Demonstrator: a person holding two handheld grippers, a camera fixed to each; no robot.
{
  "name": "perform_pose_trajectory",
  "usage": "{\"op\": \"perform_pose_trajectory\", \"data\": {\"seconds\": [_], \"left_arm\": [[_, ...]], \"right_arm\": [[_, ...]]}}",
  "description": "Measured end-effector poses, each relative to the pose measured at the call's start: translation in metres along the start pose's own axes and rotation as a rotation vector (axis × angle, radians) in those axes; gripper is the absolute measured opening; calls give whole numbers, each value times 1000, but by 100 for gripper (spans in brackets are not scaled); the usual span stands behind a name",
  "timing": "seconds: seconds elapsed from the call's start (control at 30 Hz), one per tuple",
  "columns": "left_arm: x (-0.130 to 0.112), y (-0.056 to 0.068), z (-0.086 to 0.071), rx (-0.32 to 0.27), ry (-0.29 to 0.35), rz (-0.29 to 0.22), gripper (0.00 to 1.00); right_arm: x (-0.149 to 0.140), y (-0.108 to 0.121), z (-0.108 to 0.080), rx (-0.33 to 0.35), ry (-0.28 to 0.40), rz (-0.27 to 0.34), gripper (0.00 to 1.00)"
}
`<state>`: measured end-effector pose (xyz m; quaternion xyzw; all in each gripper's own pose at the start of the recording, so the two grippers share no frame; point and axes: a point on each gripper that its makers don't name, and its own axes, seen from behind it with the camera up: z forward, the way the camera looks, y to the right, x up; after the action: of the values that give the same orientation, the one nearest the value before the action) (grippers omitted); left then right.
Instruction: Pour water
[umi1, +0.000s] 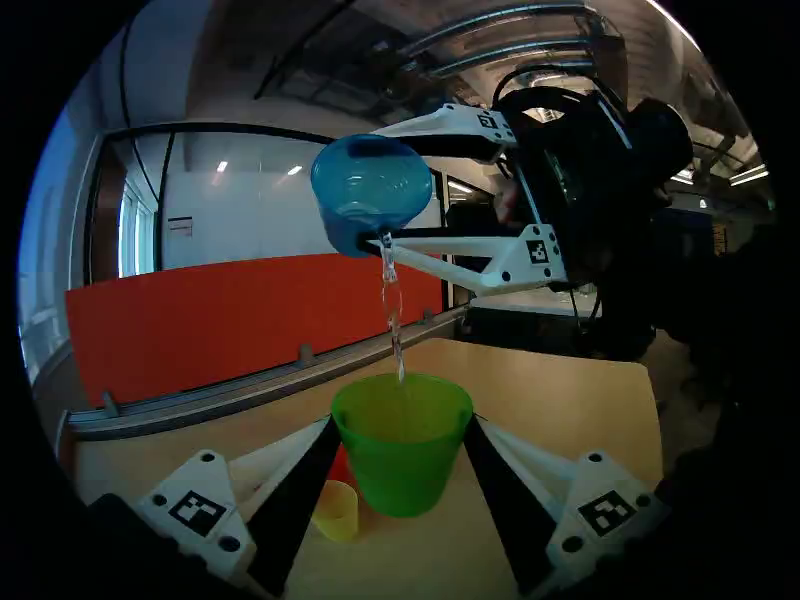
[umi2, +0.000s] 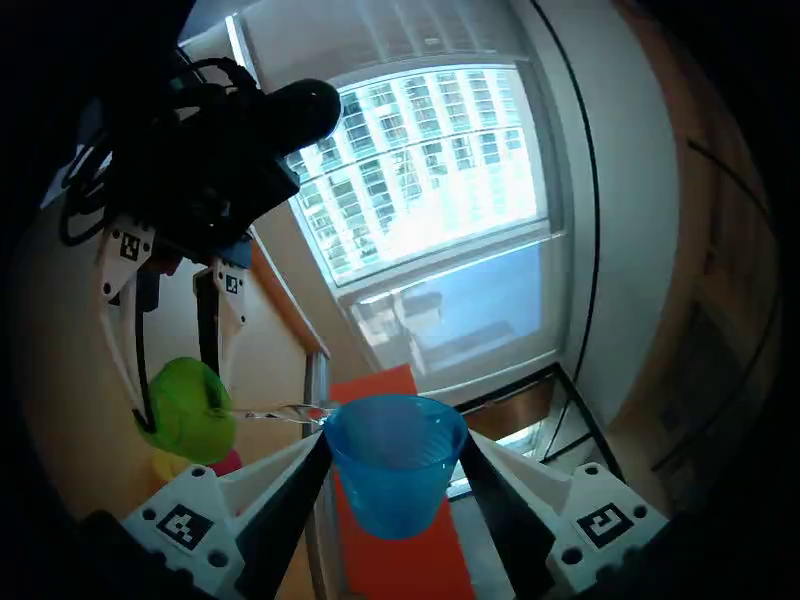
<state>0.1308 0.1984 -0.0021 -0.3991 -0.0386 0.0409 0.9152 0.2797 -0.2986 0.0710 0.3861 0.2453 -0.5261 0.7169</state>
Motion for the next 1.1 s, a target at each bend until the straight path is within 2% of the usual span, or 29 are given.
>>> {"op": "perform_pose_trajectory", "data": {"seconds": [1.1], "left_arm": [[4, 2, -1, -2, 6, 4, 86]], "right_arm": [[5, 14, 0, -23, -3, -109, 91]]}}
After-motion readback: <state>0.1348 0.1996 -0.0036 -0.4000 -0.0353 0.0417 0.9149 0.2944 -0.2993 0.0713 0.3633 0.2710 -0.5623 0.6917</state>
